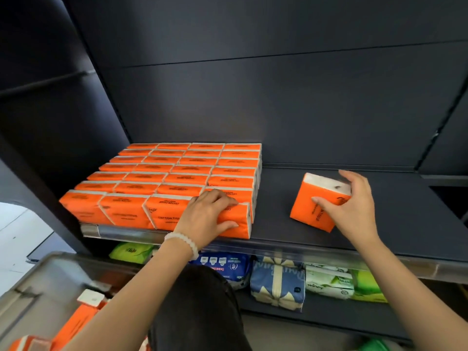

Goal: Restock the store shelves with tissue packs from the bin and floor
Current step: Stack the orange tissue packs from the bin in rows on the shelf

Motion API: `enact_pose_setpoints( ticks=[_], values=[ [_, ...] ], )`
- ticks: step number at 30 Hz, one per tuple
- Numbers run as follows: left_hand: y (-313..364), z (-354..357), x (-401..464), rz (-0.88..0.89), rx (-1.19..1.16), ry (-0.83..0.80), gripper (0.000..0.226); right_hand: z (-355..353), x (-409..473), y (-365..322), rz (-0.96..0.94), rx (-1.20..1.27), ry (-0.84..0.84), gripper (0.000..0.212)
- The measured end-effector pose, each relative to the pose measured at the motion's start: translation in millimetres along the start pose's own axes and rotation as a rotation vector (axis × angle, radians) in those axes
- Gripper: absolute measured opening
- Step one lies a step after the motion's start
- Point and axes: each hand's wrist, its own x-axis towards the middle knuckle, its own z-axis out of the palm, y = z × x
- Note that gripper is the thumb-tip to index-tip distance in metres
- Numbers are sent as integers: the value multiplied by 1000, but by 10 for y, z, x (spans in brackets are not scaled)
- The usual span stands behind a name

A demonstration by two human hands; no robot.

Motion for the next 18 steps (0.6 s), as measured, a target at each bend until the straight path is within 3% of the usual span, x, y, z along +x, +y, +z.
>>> enact_pose_setpoints(
  ticks=[4, 8, 14, 18],
  values=[
    [20, -17, -6, 8, 23, -11, 49, 25, -84, 95, 179, 164, -63, 78],
    [-3, -20, -6, 54, 104, 2, 51, 23, -161, 222, 263, 125, -195, 73],
    [-21, 6, 61, 79, 166, 54, 54, 69, -16, 201, 264, 189, -168, 53],
    [-68, -37, 196, 58, 48, -71, 51, 168, 214, 171, 194, 160, -162, 46]
  ],
)
